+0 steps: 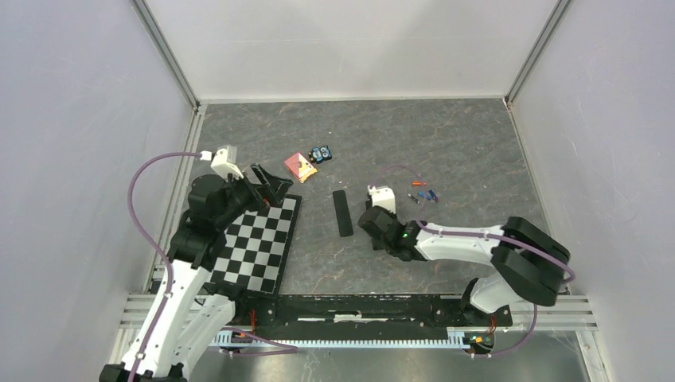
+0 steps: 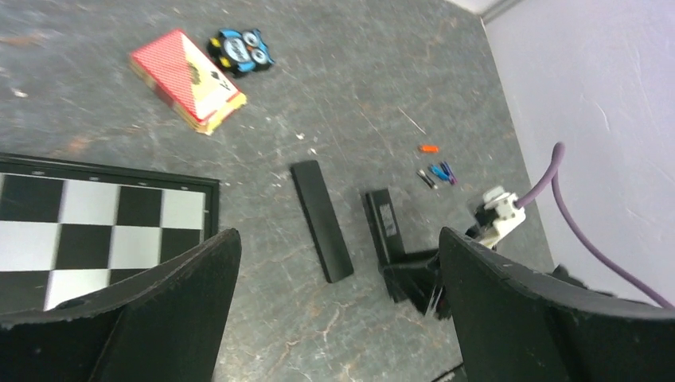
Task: Load the batteries into the remote control
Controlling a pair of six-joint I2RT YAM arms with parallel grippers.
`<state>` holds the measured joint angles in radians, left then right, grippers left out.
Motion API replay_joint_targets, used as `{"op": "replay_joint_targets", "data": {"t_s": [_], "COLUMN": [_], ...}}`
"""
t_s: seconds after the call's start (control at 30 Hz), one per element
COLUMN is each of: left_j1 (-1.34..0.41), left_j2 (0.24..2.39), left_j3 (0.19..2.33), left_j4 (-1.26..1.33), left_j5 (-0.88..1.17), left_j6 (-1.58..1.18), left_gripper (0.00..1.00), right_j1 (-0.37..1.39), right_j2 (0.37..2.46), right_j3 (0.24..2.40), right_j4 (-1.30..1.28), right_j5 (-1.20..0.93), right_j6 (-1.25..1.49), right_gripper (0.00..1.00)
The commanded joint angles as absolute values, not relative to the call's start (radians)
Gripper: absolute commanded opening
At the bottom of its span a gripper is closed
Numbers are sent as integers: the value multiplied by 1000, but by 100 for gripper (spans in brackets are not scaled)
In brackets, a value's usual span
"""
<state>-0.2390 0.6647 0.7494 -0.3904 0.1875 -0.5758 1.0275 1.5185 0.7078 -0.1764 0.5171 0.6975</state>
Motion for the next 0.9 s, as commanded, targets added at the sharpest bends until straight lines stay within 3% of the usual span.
{"op": "replay_joint_targets", "data": {"t_s": [0.0, 0.13, 0.3, 0.53, 0.73, 0.87], "left_j1": [-236, -252, -358, -436, -437, -437], "left_j2": [745, 874, 1055, 1249, 1264, 1271], "left_j3": [712, 652, 661, 689, 655, 650], "left_j4": [-246, -74, 57, 186, 237, 268], "left_j5": [386, 548, 575, 708, 711, 693], "left_j6": [-649, -768, -830, -857, -885, -925], "left_gripper": [100, 100, 100, 100, 100, 87], "right_j1": [973, 913, 869, 861, 861, 861], "right_j2": [1367, 1258, 1174, 1165, 1183, 1198], "right_j3": [632, 539, 477, 545, 600, 616], "right_j4": [17, 196, 358, 377, 331, 307], "right_j5": [519, 414, 254, -73, -204, -249], "right_j6": [584, 471, 358, 201, 132, 97], "right_gripper": [19, 18, 17, 19, 20, 20]}}
